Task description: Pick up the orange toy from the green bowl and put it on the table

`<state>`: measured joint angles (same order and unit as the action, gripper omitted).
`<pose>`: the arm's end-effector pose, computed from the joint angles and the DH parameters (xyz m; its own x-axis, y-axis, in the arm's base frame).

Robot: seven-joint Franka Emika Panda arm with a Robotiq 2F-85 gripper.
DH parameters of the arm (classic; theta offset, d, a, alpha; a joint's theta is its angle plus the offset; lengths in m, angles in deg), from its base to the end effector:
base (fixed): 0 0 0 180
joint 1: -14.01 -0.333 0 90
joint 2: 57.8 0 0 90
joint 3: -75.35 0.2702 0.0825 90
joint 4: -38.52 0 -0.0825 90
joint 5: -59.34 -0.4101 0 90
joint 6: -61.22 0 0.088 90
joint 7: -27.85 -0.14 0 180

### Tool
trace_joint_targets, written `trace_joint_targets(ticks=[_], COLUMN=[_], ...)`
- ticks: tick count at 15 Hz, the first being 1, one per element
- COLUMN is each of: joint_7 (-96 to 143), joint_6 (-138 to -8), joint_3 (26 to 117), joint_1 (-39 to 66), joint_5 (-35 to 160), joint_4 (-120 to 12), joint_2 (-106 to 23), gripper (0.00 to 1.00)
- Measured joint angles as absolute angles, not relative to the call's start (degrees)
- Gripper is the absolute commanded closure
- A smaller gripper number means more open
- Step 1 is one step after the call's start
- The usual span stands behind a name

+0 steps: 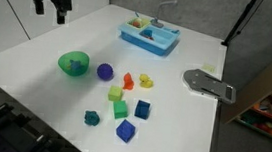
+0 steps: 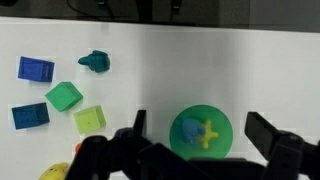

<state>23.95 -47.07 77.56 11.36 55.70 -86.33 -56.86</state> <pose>0.5074 0.0499 0.2691 0.9526 -0.0069 -0.3041 -0.0173 -0.9994 -0.0315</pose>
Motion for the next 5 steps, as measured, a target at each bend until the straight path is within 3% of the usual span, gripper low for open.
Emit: trace_joint_targets(ticks=[5], joint_7=[23.99], joint_6=[-43.84], joint_3=[78.70], joint_1=[10.15], joint_5=[55.36], joint_4=[-86.42], joint_2=[-60.92], gripper=[0.00])
